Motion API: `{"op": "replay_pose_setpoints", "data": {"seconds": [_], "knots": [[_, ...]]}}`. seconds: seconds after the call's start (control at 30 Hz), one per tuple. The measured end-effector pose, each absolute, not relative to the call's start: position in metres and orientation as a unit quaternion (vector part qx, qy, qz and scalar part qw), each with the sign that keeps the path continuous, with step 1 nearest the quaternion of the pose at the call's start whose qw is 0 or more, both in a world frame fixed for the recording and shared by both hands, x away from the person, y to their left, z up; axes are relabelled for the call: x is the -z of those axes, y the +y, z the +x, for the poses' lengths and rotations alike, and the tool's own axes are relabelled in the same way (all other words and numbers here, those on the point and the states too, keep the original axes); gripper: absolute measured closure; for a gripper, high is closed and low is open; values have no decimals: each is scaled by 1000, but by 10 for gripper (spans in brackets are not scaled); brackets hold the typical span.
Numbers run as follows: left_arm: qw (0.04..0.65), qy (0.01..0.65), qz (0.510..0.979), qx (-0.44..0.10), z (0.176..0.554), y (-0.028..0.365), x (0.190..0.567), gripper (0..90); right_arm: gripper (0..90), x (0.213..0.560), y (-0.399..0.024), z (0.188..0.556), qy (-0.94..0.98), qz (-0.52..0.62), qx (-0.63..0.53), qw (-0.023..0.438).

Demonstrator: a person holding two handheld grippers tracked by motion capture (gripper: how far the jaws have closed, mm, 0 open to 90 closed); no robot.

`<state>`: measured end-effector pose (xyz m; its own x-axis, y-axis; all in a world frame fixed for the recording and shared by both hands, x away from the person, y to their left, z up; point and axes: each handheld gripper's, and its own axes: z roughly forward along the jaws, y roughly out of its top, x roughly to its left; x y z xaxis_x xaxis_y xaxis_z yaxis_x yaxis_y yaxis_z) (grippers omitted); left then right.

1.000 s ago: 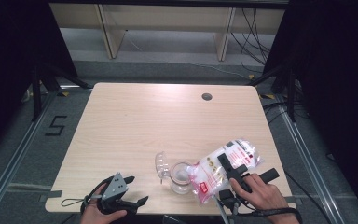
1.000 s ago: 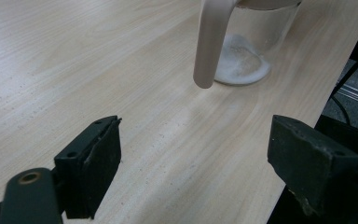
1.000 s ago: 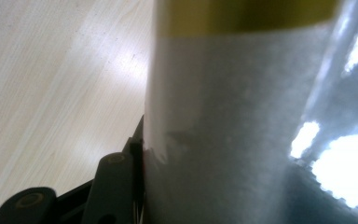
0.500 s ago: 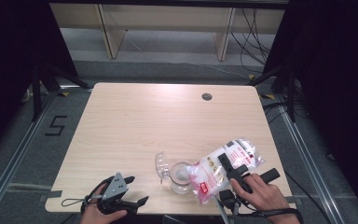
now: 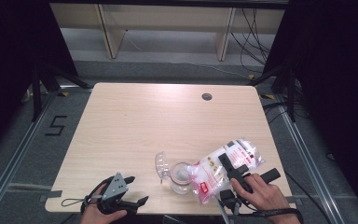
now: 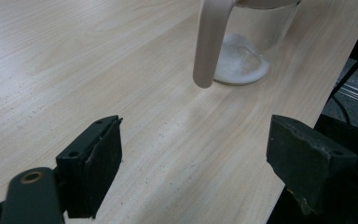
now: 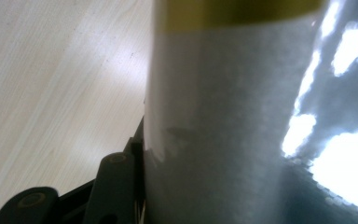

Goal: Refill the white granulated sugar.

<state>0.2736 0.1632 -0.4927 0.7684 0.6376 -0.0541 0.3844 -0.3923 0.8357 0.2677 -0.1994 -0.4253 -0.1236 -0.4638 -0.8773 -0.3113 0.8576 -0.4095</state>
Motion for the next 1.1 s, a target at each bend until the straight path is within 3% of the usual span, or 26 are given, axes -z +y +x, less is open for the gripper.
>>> {"op": "replay_pose_setpoints", "data": {"seconds": [1.1], "knots": [[455, 310, 823, -139, 274, 163, 493, 179, 573, 423, -199, 267, 746, -267, 78, 605]]}}
